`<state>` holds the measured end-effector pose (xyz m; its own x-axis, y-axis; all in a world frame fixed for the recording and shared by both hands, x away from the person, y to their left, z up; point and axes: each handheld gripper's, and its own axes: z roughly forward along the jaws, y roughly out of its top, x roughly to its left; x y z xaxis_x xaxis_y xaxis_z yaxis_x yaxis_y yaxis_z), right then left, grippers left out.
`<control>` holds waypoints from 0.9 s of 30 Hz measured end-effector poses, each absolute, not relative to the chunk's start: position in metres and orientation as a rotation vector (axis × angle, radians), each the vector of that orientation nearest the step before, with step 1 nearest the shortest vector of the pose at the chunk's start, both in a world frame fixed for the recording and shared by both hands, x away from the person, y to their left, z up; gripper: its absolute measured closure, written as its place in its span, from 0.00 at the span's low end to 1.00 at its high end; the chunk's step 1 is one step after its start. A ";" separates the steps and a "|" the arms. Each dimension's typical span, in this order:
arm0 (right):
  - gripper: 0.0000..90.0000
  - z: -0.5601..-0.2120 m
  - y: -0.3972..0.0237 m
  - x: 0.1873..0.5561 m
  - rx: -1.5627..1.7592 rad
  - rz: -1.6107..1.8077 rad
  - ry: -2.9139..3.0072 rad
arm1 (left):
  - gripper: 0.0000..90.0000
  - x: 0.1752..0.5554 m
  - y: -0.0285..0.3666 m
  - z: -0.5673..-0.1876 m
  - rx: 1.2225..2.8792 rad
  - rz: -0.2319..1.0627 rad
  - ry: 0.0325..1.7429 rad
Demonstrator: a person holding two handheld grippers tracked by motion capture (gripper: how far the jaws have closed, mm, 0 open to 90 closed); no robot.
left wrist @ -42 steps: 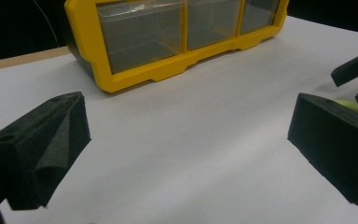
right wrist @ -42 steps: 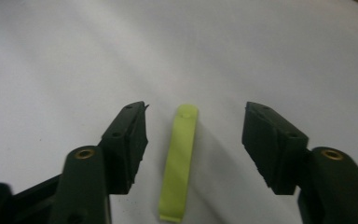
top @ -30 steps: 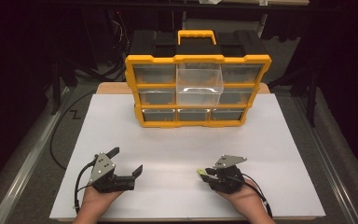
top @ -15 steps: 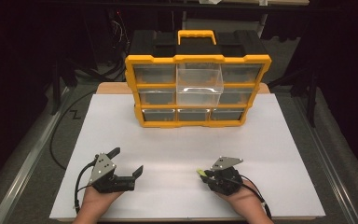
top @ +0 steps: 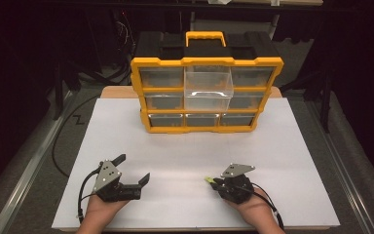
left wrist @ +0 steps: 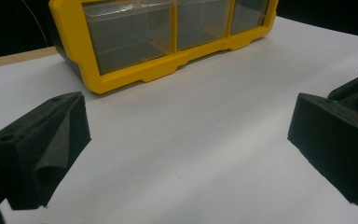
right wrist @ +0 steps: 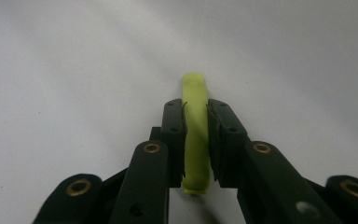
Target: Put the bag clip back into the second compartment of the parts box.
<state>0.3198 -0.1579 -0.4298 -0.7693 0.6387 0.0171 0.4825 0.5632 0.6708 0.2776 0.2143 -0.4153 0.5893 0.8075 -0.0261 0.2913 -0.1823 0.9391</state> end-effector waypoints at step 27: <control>0.88 -0.420 -0.171 0.325 0.898 1.045 2.565 | 0.00 0.278 0.213 -0.417 1.739 0.595 0.907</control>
